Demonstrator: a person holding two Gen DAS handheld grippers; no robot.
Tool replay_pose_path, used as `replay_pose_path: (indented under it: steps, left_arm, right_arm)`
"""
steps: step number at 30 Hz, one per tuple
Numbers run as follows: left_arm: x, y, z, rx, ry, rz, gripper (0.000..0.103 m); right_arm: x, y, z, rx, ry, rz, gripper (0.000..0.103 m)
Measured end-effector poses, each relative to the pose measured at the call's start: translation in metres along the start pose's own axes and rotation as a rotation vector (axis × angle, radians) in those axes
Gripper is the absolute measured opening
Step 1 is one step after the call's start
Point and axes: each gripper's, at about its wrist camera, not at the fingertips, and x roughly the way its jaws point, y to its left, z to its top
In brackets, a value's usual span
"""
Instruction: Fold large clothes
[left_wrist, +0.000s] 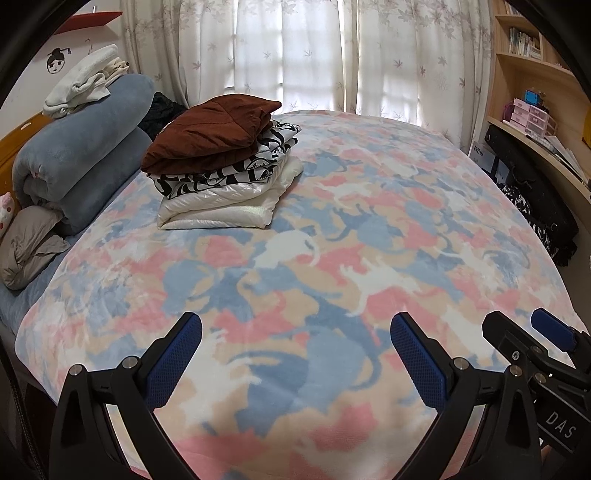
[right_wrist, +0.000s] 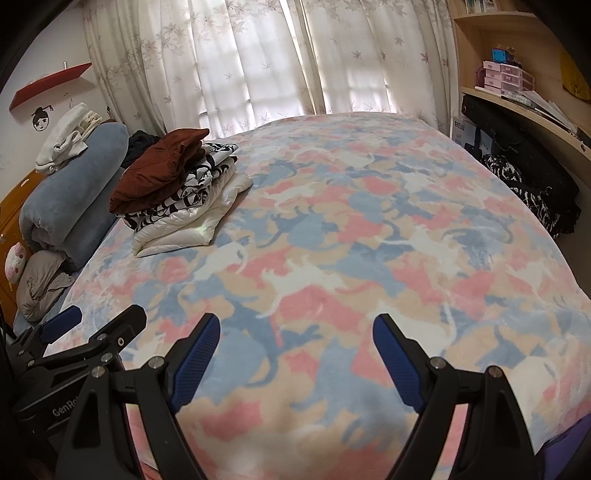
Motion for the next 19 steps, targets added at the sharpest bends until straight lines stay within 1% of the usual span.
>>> replay_pose_path:
  steps: [9, 19]
  left_arm:
    - [-0.0001, -0.001, -0.0002, -0.003, 0.004, -0.002, 0.098]
    - [0.0034, 0.0067, -0.0036, -0.004, 0.015, -0.008, 0.098]
  right_arm:
    - [0.0004, -0.0009, 0.0007, 0.0, 0.001, -0.001, 0.085]
    - [0.0011, -0.0036, -0.0001, -0.001, 0.003, -0.004, 0.085]
